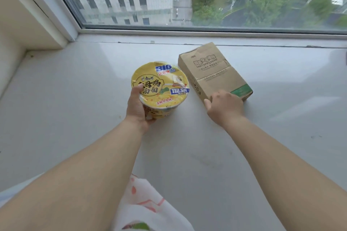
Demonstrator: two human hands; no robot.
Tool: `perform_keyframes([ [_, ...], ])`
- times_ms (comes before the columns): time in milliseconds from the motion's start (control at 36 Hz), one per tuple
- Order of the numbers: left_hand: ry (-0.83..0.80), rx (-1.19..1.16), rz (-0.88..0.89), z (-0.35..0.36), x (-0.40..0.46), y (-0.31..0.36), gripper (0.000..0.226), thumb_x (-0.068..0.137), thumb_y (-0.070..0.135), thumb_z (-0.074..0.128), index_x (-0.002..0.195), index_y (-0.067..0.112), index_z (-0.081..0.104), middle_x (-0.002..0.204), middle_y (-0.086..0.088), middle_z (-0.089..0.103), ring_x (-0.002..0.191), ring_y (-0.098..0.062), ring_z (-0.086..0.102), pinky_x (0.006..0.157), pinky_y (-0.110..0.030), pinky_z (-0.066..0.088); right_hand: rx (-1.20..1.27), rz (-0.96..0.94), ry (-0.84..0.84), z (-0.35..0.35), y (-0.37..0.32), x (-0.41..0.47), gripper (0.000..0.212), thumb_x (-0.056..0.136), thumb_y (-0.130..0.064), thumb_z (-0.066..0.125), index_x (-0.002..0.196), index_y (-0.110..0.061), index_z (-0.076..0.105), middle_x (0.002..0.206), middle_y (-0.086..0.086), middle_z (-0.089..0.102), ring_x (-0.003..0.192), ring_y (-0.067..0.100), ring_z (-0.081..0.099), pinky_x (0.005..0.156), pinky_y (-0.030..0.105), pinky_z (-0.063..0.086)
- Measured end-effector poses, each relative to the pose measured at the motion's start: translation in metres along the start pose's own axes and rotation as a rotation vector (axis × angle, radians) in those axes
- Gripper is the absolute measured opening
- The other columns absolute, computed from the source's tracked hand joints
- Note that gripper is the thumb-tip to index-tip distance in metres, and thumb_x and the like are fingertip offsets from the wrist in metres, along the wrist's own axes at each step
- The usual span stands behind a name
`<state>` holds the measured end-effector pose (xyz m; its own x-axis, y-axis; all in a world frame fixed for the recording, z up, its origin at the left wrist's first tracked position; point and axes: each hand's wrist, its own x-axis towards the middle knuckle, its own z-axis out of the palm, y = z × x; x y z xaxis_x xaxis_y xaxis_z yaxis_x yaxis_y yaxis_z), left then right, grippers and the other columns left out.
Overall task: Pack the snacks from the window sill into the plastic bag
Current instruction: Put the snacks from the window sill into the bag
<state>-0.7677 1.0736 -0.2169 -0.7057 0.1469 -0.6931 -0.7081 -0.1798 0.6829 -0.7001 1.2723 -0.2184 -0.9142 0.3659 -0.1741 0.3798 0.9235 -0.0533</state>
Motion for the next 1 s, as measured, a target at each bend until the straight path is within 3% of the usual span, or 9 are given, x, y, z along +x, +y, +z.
perform_keyframes([
  [83, 0.029, 0.001, 0.02, 0.003, 0.001, -0.001, 0.036, 0.085, 0.05, 0.045, 0.109, 0.03, 0.062, 0.102, 0.001, 0.068, 0.089, -0.017, 0.06, 0.088, -0.034, 0.042, 0.066, 0.005, 0.107, -0.005, 0.007, 0.0, 0.039, 0.097, -0.039, 0.037, 0.107, -0.01, 0.062, 0.106, 0.015, 0.064, 0.1, 0.031, 0.057, 0.074, 0.033, 0.038],
  [167, 0.044, 0.013, 0.045, 0.004, 0.002, -0.001, 0.042, 0.081, 0.053, 0.048, 0.112, 0.029, 0.062, 0.103, 0.0, 0.069, 0.086, -0.018, 0.062, 0.081, -0.031, 0.044, 0.094, 0.093, 0.152, -0.006, 0.024, 0.011, 0.044, 0.094, -0.04, 0.044, 0.128, -0.012, 0.048, 0.128, 0.013, 0.05, 0.116, 0.031, 0.044, 0.089, 0.038, 0.037],
  [361, 0.056, 0.058, 0.075, 0.009, 0.004, -0.002, 0.039, 0.077, 0.053, 0.051, 0.105, 0.028, 0.061, 0.093, 0.003, 0.068, 0.082, -0.015, 0.06, 0.074, -0.03, 0.044, 0.552, 0.557, -0.246, 0.011, 0.035, 0.029, 0.102, 0.067, -0.063, 0.071, 0.139, -0.006, 0.028, 0.141, 0.013, 0.037, 0.133, 0.032, 0.035, 0.106, 0.044, 0.034],
  [472, 0.06, 0.063, -0.003, 0.007, 0.002, -0.005, 0.081, 0.052, 0.067, 0.055, 0.126, 0.034, 0.052, 0.115, -0.001, 0.063, 0.096, -0.022, 0.057, 0.073, -0.04, 0.043, 0.849, 0.65, -0.262, 0.021, 0.026, 0.017, 0.096, 0.056, -0.058, 0.08, 0.129, -0.011, 0.041, 0.13, 0.006, 0.052, 0.119, 0.026, 0.052, 0.099, 0.04, 0.045],
  [556, 0.085, 0.052, -0.057, 0.003, -0.001, -0.005, 0.073, 0.065, 0.068, 0.052, 0.13, 0.037, 0.047, 0.126, -0.004, 0.056, 0.1, -0.026, 0.055, 0.081, -0.058, 0.04, 1.119, 0.747, -0.272, 0.032, 0.024, 0.009, 0.097, 0.034, -0.063, 0.078, 0.116, -0.015, 0.058, 0.115, 0.003, 0.064, 0.101, 0.024, 0.062, 0.089, 0.037, 0.053],
  [667, 0.108, 0.029, -0.12, 0.004, -0.006, 0.002, 0.06, 0.077, 0.063, 0.05, 0.129, 0.034, 0.048, 0.121, -0.008, 0.055, 0.094, -0.027, 0.055, 0.09, -0.069, 0.037, 1.384, 0.789, -0.323, 0.023, 0.02, -0.005, 0.02, 0.078, -0.036, 0.072, 0.08, -0.021, 0.059, 0.085, 0.0, 0.063, 0.069, 0.013, 0.057, 0.05, 0.013, 0.046],
  [806, 0.112, 0.057, -0.162, 0.003, -0.023, 0.006, 0.067, 0.076, 0.062, 0.055, 0.134, 0.029, 0.041, 0.123, -0.009, 0.048, 0.098, -0.029, 0.051, 0.086, -0.063, 0.045, 1.647, 0.826, -0.396, 0.002, 0.011, -0.031, 0.012, 0.085, -0.025, 0.066, 0.093, -0.017, 0.062, 0.072, 0.004, 0.072, 0.072, 0.02, 0.064, 0.068, 0.032, 0.052],
  [917, 0.086, 0.051, -0.095, 0.0, -0.048, 0.014, 0.062, 0.08, 0.055, 0.056, 0.133, 0.027, 0.043, 0.122, -0.01, 0.054, 0.088, -0.027, 0.056, 0.066, -0.039, 0.052, 1.633, 0.751, -0.226, -0.023, 0.003, -0.053, 0.051, 0.072, -0.023, 0.076, 0.118, -0.011, 0.057, 0.103, 0.009, 0.07, 0.087, 0.027, 0.069, 0.071, 0.037, 0.057],
  [1000, 0.014, 0.009, -0.007, -0.004, -0.074, 0.024, 0.059, 0.08, 0.052, 0.056, 0.131, 0.026, 0.045, 0.119, -0.009, 0.058, 0.097, -0.028, 0.059, 0.072, -0.038, 0.055, 1.666, 0.699, -0.072, -0.052, 0.001, -0.075, 0.052, 0.073, -0.023, 0.076, 0.116, -0.014, 0.048, 0.106, 0.007, 0.065, 0.093, 0.028, 0.066, 0.083, 0.045, 0.056],
])
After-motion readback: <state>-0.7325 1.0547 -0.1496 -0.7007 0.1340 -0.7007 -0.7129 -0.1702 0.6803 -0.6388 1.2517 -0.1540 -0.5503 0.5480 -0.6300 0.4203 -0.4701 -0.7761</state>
